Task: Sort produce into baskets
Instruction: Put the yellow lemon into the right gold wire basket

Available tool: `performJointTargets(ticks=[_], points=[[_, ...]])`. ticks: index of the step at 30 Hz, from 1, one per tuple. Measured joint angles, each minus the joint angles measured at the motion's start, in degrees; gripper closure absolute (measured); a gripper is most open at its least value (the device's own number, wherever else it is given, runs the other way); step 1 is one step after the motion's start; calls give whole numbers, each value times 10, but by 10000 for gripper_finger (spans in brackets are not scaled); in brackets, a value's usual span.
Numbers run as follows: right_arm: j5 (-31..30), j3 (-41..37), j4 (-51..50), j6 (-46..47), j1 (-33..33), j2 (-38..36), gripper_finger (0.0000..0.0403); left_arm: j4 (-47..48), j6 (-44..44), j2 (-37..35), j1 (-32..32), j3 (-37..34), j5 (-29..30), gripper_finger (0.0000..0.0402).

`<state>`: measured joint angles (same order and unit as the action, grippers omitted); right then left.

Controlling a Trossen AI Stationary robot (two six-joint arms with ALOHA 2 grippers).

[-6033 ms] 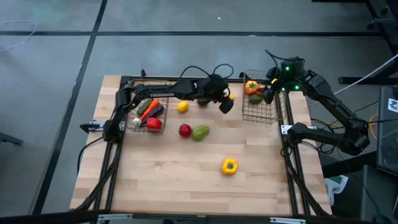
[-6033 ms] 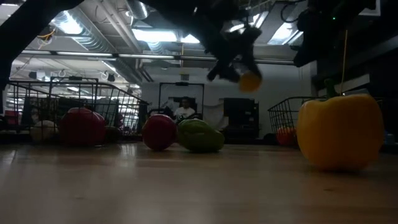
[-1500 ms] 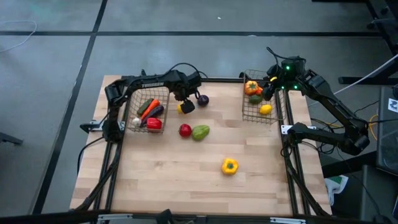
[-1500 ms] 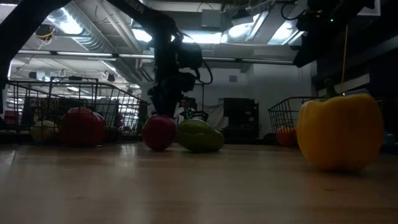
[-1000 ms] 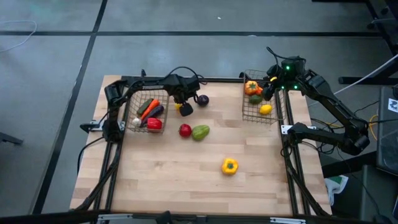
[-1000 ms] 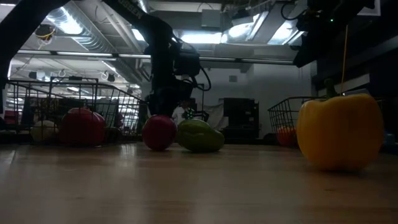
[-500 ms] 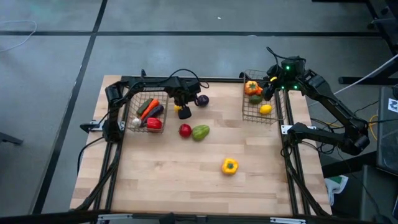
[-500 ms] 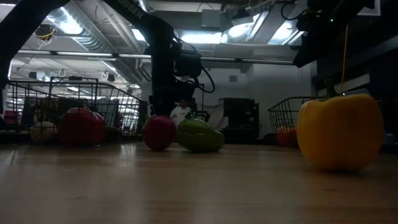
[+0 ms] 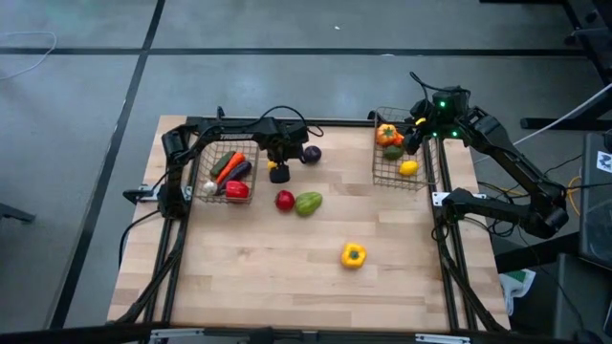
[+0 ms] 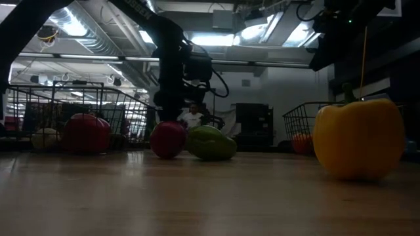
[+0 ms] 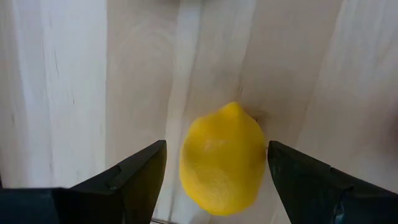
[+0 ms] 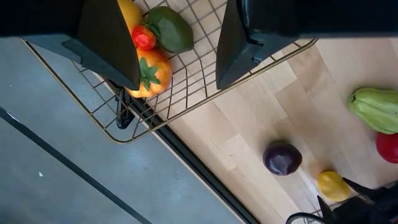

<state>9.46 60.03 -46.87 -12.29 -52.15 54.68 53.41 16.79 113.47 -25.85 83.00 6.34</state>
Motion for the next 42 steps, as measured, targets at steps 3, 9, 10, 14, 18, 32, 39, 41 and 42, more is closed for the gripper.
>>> performJointTargets(ticks=[3,9,10,14,18,32,39,41,42], points=[[0,0,0,0,0,0,194,-2,16,0,0,-5,0,125],[0,0,0,0,0,0,194,-5,21,0,0,-28,1,125],[0,0,0,0,0,0,194,-5,25,0,0,-31,1,125],[0,0,0,0,0,0,194,-15,28,0,0,-38,1,125],[0,0,0,0,0,0,194,-33,29,0,0,-39,1,125],[0,0,0,0,0,0,194,-49,-26,-1,1,-39,0,186],[0,0,0,0,0,0,194,-65,-27,-1,16,-19,-5,176],[0,0,0,0,0,0,194,-65,-29,-1,19,-1,-5,176],[0,0,0,0,0,0,194,-65,-31,-1,20,9,-5,176]])
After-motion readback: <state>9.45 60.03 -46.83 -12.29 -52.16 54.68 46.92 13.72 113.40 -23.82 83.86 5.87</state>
